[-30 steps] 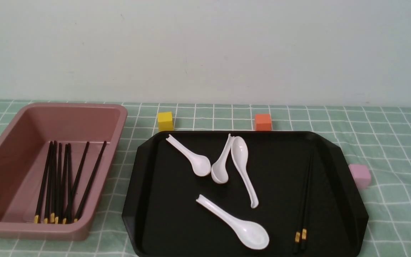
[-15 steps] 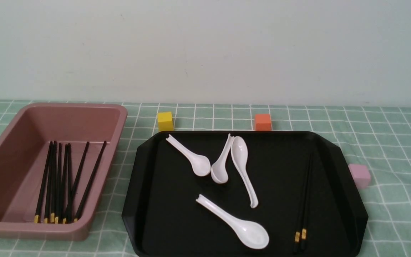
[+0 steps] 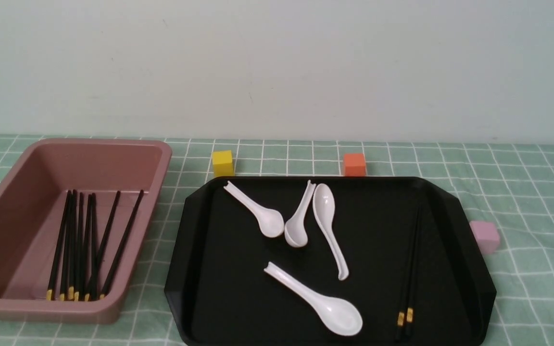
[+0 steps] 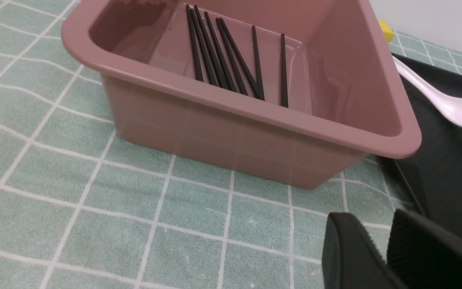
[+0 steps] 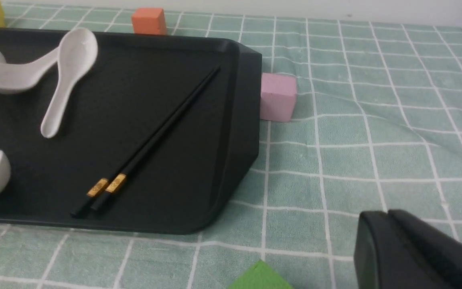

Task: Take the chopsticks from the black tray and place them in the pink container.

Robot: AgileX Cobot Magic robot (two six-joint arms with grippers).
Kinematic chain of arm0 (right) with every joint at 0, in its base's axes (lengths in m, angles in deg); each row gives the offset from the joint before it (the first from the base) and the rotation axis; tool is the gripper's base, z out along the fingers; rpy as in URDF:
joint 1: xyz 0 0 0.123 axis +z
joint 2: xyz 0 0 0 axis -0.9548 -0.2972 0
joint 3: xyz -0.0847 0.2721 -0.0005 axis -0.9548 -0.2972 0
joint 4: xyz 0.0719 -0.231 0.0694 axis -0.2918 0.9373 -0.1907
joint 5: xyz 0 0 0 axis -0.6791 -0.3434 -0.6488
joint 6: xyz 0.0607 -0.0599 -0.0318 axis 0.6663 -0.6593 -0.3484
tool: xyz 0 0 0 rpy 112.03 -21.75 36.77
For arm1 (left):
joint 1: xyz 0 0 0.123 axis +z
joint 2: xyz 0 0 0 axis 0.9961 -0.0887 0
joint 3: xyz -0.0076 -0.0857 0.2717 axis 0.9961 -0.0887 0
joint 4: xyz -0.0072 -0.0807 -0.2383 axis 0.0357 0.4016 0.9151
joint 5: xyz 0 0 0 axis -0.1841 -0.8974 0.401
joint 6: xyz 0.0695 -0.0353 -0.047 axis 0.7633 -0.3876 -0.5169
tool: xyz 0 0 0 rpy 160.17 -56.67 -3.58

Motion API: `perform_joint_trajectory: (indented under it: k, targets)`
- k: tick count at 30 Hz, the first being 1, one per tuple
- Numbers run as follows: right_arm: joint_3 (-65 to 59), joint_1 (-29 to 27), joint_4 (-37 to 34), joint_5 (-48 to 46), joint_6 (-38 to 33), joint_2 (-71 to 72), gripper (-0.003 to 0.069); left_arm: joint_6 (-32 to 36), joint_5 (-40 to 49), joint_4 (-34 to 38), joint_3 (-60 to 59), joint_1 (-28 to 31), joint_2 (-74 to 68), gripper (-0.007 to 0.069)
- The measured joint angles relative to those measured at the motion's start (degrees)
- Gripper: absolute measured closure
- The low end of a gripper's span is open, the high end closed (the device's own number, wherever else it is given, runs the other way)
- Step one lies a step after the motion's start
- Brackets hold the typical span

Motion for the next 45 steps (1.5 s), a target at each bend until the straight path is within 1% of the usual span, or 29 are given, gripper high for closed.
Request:
perform_joint_trajectory:
  k: [45]
  targets:
    - [0.0, 0.0, 0.7, -0.1, 0.0, 0.0, 0.0553, 0.0, 0.0, 0.0, 0.0, 0.0, 0.0, 0.0452]
